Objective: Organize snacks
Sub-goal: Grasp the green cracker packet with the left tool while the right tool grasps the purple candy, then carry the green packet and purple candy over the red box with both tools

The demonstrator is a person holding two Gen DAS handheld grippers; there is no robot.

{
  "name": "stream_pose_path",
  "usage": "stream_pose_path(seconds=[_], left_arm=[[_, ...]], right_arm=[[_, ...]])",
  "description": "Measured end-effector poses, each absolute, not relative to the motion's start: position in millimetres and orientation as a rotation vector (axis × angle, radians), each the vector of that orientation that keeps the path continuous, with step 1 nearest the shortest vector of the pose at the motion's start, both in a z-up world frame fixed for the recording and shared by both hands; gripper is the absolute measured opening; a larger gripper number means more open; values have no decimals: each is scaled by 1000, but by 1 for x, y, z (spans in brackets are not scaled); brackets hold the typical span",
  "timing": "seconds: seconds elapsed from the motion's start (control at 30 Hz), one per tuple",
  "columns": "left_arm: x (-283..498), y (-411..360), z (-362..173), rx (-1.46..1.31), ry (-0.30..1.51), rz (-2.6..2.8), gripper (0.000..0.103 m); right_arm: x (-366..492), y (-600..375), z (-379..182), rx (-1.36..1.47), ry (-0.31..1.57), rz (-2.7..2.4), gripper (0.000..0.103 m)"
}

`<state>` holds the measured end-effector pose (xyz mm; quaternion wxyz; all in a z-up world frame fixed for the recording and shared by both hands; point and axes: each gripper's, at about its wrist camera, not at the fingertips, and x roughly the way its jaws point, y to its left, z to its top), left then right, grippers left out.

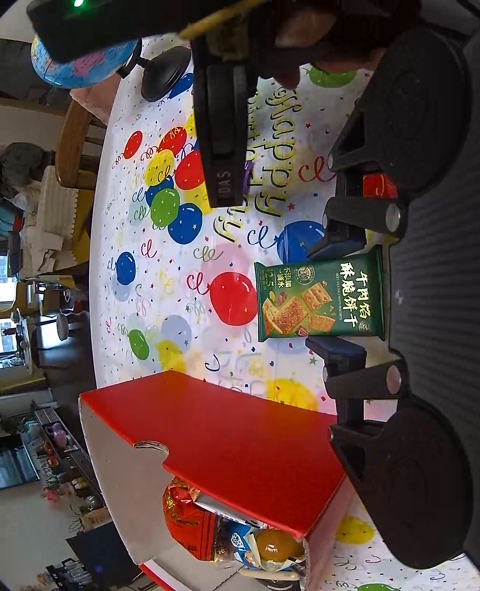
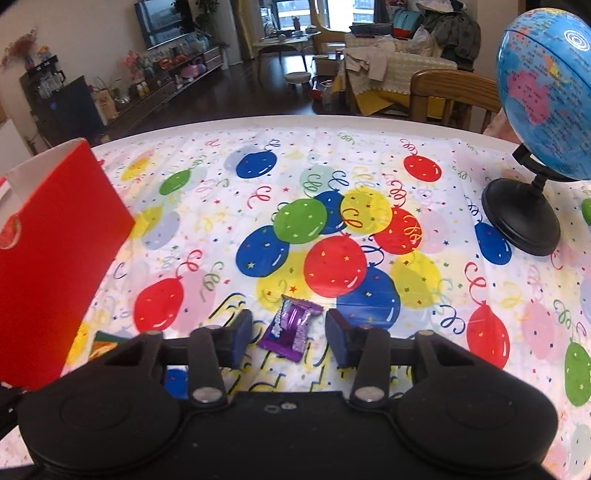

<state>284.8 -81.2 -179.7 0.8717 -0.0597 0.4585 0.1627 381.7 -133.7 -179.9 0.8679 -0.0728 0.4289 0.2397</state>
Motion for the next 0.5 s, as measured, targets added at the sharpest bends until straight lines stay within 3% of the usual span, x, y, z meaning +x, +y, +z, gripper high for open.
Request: stream_pose_path(seconds=[0.17, 0.5], left_arm=[[284, -80, -180, -124, 959, 346, 43], [276, -82, -170, -130, 943, 324, 43]], right_arm=[[378, -128, -181, -201, 882, 498, 22], [365, -147, -163, -164, 860, 515, 19]])
